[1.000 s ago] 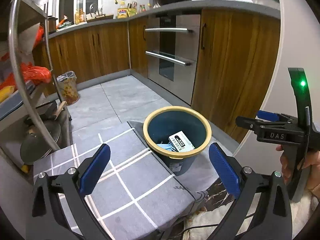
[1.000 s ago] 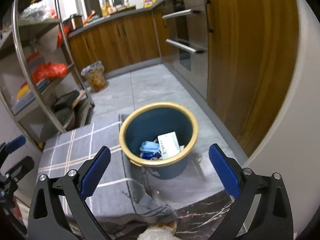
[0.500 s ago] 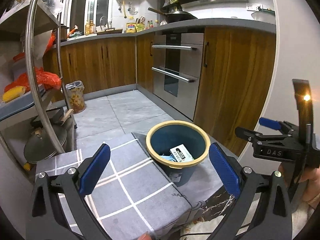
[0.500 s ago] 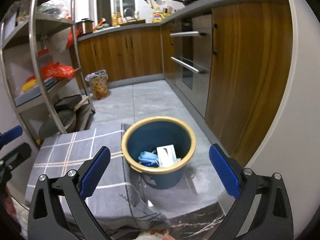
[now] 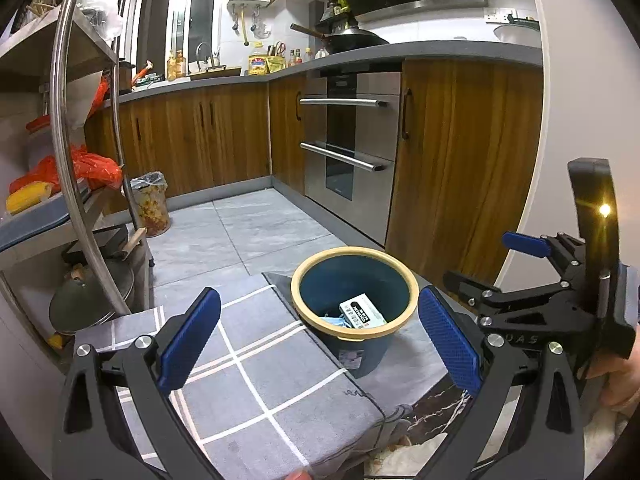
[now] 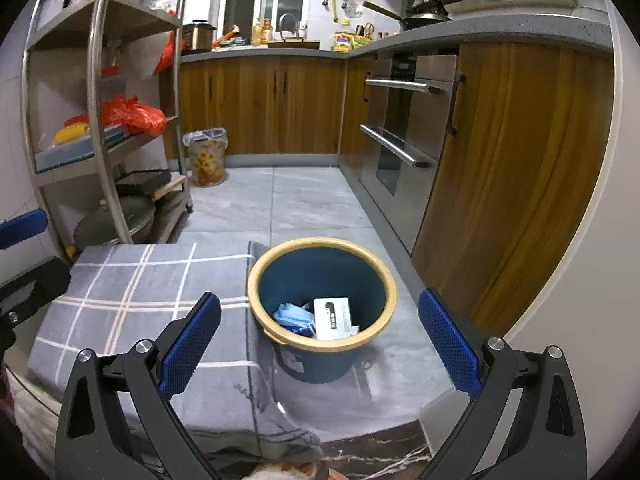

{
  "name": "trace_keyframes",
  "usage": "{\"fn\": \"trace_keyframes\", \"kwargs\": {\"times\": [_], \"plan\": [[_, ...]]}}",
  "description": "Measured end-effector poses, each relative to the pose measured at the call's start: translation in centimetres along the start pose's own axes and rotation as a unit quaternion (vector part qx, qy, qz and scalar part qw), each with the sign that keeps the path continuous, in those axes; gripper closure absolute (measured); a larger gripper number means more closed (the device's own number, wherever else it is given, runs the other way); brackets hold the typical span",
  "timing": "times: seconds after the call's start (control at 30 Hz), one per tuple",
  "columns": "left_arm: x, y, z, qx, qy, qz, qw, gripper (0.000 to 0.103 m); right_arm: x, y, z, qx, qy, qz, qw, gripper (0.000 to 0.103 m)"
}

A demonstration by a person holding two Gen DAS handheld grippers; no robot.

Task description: Collect trash

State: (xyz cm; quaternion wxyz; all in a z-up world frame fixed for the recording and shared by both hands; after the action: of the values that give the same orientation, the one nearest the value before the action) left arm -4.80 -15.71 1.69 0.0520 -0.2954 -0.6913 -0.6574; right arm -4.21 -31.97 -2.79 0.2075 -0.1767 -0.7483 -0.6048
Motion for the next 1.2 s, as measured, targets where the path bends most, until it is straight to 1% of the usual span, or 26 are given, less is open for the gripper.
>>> {"fn": "trace_keyframes", "kwargs": {"times": [0.23, 1.2], "plan": [[0.22, 0.04, 0.04, 0.002, -0.009, -0.004, 0.9999, 0.006, -0.17, -0.18, -0.45, -0.010, -0.003, 0.005, 1.000, 0.005], [-0.25, -0.08, -0.03, -0.003, -0.006, 0.006, 1.0000, 0.006, -0.28, -0.36, -0.92, -0.014, -0.003, 0.009, 1.000, 0.005]]}}
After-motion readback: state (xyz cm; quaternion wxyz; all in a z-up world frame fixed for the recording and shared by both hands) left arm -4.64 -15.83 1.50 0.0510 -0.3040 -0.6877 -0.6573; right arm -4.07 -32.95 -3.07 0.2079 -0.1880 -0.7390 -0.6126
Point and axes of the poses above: each gripper's, at about its wrist camera, not at the fingertips, and x roughly against the way its jaws point, z to its left, y to its top, the point moved 2 cm from there along -x, roughly the way its jaws point, and after that the axes turned 8 degrees about x, right-handed, at the moved point
